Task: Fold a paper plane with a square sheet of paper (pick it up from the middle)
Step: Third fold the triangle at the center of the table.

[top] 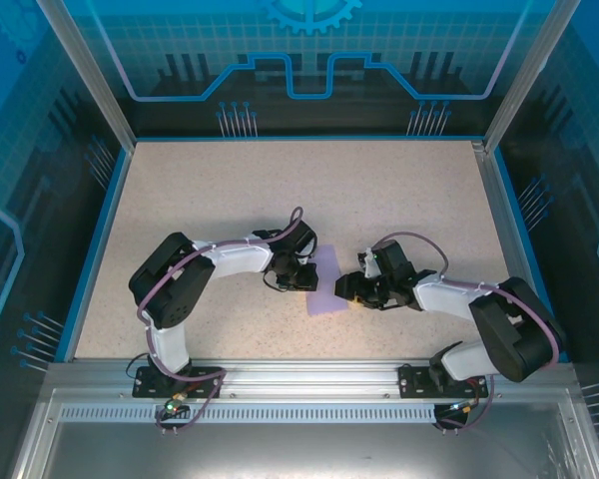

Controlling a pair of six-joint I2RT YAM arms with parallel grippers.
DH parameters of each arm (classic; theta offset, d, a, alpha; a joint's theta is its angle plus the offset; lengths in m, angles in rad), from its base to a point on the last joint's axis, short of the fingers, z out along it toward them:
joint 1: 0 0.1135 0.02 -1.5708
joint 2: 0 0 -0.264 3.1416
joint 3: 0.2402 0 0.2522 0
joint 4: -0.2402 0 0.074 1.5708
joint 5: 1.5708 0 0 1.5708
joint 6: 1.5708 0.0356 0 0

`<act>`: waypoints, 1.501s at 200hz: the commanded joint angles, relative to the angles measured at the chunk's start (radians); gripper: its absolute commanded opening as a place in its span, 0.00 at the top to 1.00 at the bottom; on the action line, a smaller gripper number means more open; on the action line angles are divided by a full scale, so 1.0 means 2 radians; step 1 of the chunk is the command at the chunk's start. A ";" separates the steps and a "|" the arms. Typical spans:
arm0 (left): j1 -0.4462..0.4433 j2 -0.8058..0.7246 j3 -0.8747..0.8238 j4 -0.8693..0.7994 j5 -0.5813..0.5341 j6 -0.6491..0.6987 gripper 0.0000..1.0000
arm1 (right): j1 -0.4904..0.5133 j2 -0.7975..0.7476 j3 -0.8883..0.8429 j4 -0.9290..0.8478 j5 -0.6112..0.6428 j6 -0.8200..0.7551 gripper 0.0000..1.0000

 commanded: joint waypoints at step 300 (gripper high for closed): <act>0.019 -0.032 -0.041 0.028 0.034 0.002 0.86 | 0.021 0.086 0.041 0.145 -0.054 0.090 0.93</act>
